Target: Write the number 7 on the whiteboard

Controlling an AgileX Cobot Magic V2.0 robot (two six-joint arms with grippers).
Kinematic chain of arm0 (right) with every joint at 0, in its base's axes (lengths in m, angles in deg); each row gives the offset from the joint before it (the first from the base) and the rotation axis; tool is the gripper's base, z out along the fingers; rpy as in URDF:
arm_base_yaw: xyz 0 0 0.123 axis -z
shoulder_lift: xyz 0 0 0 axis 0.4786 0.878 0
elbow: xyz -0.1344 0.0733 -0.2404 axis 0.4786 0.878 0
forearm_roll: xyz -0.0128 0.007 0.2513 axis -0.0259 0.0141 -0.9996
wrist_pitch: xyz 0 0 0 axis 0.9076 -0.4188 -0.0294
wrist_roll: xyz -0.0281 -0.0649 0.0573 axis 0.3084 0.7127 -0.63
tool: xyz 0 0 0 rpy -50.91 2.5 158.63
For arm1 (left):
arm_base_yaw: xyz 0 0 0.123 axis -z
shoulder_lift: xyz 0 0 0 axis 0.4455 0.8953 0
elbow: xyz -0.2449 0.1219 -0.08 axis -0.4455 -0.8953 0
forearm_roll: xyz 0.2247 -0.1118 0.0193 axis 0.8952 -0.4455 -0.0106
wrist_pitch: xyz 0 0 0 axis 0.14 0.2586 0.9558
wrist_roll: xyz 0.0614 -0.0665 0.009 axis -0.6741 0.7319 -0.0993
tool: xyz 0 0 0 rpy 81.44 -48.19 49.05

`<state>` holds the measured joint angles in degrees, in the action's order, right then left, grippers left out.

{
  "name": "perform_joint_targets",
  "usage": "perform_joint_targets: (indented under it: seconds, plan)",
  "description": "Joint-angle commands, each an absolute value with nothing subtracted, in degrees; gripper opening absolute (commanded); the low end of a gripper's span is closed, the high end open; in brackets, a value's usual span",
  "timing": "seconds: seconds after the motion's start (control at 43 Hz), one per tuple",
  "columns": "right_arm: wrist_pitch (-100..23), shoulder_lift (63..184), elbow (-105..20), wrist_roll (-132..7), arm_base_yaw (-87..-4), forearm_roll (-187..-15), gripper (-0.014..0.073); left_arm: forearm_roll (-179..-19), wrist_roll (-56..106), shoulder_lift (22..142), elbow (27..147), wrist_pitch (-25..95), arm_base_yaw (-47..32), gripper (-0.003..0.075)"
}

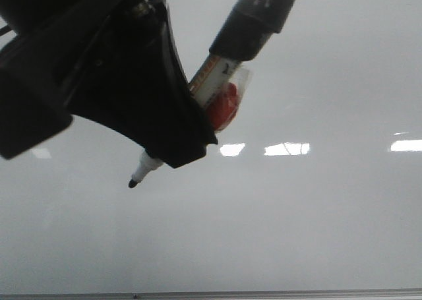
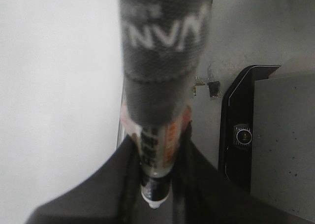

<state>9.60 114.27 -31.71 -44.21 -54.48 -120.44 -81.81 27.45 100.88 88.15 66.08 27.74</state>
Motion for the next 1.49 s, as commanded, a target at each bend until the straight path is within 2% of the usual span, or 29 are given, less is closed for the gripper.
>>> perform_joint_targets:
  seconds: [0.0, 0.395, 0.465, 0.674, 0.791, 0.977, 1.023, 1.07, 1.14, 1.326, 1.372, 1.465]
  plan:
    - [5.22, 118.31, -35.56, -40.65, -57.13, -123.57, 0.0569, -82.62, 27.35, 98.85, 90.14, 63.90, 28.21, -0.0020]
    - [2.06, 133.11, -43.06, -38.08, -64.60, -124.32, 0.0568, -82.62, 27.21, 98.85, 90.14, 62.92, 28.21, -0.0020]
    - [2.11, 134.47, -43.52, -37.68, -64.63, -124.92, 0.0539, -82.62, 27.21, 98.85, 90.14, 62.57, 28.21, -0.0020]
    - [2.03, 136.06, -43.58, -37.55, -64.63, -125.29, 0.0304, -83.34, 27.21, 98.85, 90.14, 61.32, 28.21, -0.0020]
    - [2.47, 136.12, -43.58, -37.55, -64.63, -125.29, 0.0216, -84.58, 27.21, 98.60, 90.14, 60.59, 28.21, -0.0020]
    - [3.07, 136.12, -43.58, -37.55, -64.57, -125.29, -0.0052, -84.93, 27.21, 98.39, 90.14, 60.22, 28.21, -0.0019]
    - [3.08, 136.12, -43.58, -37.55, -64.57, -125.29, -0.0064, -84.93, 27.21, 98.39, 90.14, 60.22, 28.21, -0.0015]
    - [3.08, 136.12, -43.58, -37.55, -64.57, -125.29, -0.0067, -85.02, 27.33, 98.39, 90.14, 60.22, 28.21, 0.0010]
    - [3.08, 136.12, -43.58, -37.55, -64.51, -125.29, -0.0069, -85.25, 27.81, 98.39, 90.14, 59.79, 28.21, 0.0108]
    - [3.29, 135.89, -43.40, -37.61, -62.00, -124.40, -0.0069, -85.25, 28.92, 98.15, 90.03, 58.87, 28.09, 0.0469]
    - [3.64, 135.46, -43.15, -37.61, -60.83, -124.40, -0.0069, -85.25, 28.92, 97.79, 89.42, 58.87, 28.09, 0.0486]
    - [3.04, 134.26, -42.05, -37.61, -58.50, -124.51, -0.0069, -85.25, 28.92, 95.55, 86.31, 58.38, 28.09, 0.0454]
